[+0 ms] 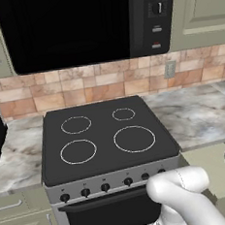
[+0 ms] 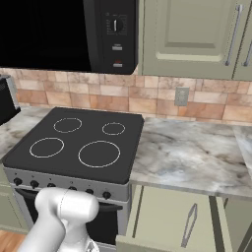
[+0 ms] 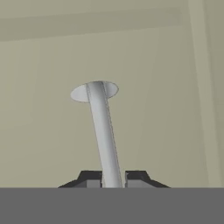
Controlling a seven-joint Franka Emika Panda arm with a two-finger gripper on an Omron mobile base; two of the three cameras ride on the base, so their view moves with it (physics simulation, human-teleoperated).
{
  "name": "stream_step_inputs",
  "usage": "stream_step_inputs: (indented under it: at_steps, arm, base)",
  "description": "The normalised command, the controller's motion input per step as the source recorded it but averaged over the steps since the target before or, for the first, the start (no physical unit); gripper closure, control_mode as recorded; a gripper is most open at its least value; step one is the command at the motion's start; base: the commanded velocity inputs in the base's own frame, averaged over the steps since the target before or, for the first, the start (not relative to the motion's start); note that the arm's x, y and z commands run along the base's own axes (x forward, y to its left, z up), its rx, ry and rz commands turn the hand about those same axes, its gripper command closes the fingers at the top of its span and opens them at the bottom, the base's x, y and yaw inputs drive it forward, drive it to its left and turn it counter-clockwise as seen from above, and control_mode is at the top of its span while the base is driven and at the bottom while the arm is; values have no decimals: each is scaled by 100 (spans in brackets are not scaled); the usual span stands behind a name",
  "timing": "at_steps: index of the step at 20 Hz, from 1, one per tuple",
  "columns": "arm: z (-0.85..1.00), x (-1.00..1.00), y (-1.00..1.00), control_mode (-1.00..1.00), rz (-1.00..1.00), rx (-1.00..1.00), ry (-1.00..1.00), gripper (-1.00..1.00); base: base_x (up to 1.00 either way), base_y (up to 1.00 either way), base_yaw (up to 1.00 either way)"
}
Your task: Take the tongs from the drawer on the right and place them on the dining counter next to the tray containing the kebab skewer.
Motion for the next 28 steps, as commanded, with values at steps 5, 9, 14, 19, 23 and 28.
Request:
stream_step_inputs:
  at_steps: [5, 9, 14, 19, 23, 28]
  arm:
    - [0, 0, 0, -100, 0, 0, 0, -100]
    - [0, -3, 0, -100, 0, 0, 0, -100]
    - [5, -37, 0, -100, 0, 1, -3, -100]
    - [30, -84, -7, -100, 0, 3, -6, -100]
    - [45, -91, -17, -100, 0, 4, -3, -100]
    - [54, -79, -24, -100, 0, 1, 0, -100]
  base:
    - [0, 0, 0]
    - [0, 0, 0]
    - [0, 0, 0]
    - [0, 0, 0]
    - [0, 0, 0]
    - [0, 0, 0]
